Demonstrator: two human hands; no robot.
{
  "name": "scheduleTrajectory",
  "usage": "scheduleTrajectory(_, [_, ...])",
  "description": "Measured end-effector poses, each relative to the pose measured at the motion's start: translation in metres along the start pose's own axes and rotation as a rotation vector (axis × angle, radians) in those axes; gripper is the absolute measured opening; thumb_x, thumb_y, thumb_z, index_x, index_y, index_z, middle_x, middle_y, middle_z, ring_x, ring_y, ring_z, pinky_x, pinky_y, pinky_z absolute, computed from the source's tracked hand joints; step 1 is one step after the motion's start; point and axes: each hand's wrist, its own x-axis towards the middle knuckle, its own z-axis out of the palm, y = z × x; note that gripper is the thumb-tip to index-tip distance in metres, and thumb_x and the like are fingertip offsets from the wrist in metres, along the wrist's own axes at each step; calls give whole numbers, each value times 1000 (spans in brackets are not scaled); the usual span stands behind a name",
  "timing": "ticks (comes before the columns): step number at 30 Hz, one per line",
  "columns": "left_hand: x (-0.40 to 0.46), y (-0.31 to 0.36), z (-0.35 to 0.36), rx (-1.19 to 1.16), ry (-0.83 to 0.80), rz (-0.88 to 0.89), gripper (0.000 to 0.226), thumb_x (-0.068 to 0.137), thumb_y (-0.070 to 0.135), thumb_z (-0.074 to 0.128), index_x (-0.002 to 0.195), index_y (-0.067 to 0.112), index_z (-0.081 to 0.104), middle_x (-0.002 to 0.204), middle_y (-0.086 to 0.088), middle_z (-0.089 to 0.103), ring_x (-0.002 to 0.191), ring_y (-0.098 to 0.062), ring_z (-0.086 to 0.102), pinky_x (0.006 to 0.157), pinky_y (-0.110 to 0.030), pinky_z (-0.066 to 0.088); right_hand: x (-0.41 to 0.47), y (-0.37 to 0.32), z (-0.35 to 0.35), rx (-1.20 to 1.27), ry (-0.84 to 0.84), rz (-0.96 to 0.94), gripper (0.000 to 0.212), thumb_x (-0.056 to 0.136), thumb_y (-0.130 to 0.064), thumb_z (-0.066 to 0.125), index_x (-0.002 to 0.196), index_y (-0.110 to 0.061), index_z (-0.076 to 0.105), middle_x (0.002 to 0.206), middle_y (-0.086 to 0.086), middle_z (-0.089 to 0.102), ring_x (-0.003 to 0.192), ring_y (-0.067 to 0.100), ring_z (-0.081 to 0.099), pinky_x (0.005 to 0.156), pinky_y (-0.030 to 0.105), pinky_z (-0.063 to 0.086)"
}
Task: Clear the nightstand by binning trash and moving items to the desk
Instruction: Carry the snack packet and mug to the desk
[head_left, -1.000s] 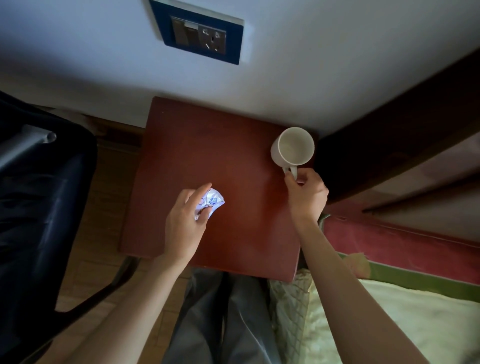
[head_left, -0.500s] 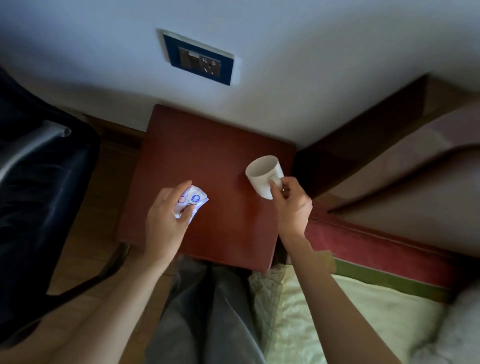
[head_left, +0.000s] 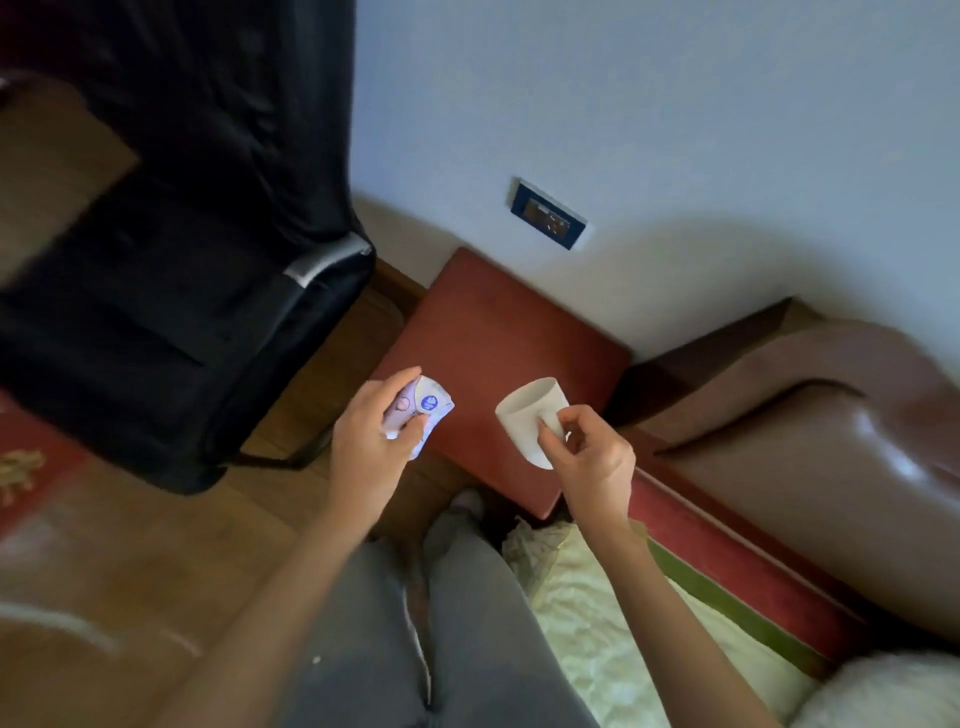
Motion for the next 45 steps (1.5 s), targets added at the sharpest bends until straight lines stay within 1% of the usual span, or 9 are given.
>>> scheduleTrajectory(5, [-48,-4,-65,-45,92,-38,44,77,1,70,117,19,64,104,4,63,95,-8,60,75,-4,45,-37,-56,5,-23,-4,-263,14,74,-29,68,69,-18,61,66,-10,57,58,3,46,49,16,33])
scheduleTrajectory(8, [-76,-15,-113,-63,160,-79,42,78,2,71,117,16,64,102,3,62,93,-11,60,71,0,42,-63,-90,15,19,-117,-276,17,74,-20,74,68,-22,58,63,-14,55,54,3,48,53,8,30])
scheduleTrajectory(13, [-137,-49,-197,-32,290,-43,40,80,7,69,118,16,63,100,2,63,87,-9,59,71,-3,41,-126,-151,43,67,-264,-428,15,77,-14,75,73,-17,61,64,-12,56,65,-5,54,56,4,35])
scheduleTrajectory(18, [-207,-85,-276,-72,409,-36,39,80,15,65,118,22,62,100,8,62,89,-6,59,76,-22,49,-202,-213,83,128,-335,-498,10,81,-20,73,78,-15,65,69,-7,63,62,2,57,56,9,41])
scheduleTrajectory(22, [-252,-110,-331,-103,509,-87,44,75,19,63,119,24,62,97,14,61,91,-1,59,75,-9,45,-251,-265,112,181,-428,-548,11,84,-25,70,83,-15,66,74,-5,65,67,7,61,57,20,48])
scheduleTrajectory(26, [-275,-129,-374,-163,646,-131,44,75,18,64,118,27,61,100,17,61,92,-1,60,76,-14,49,-283,-318,139,221,-497,-641,11,84,-24,70,86,-14,65,77,-5,64,70,4,61,57,15,46])
scheduleTrajectory(32, [-274,-165,-431,-208,827,-203,44,78,5,69,119,21,62,100,18,61,91,2,60,72,-16,52,-302,-385,197,200,-634,-740,11,84,-23,69,84,-22,58,75,-14,58,70,1,59,56,12,49])
scheduleTrajectory(39, [-213,-215,-510,-199,880,-231,45,78,6,69,119,22,61,106,2,64,94,-6,62,77,-28,56,-289,-467,285,228,-739,-699,8,84,-25,68,81,-22,61,76,-7,63,72,9,61,63,30,55])
scheduleTrajectory(45, [-135,-246,-596,-206,860,-274,46,78,2,70,120,20,61,104,-1,64,92,-14,65,78,-39,57,-264,-556,345,274,-770,-610,6,84,-21,67,81,-20,62,78,-4,64,73,8,60,60,20,50])
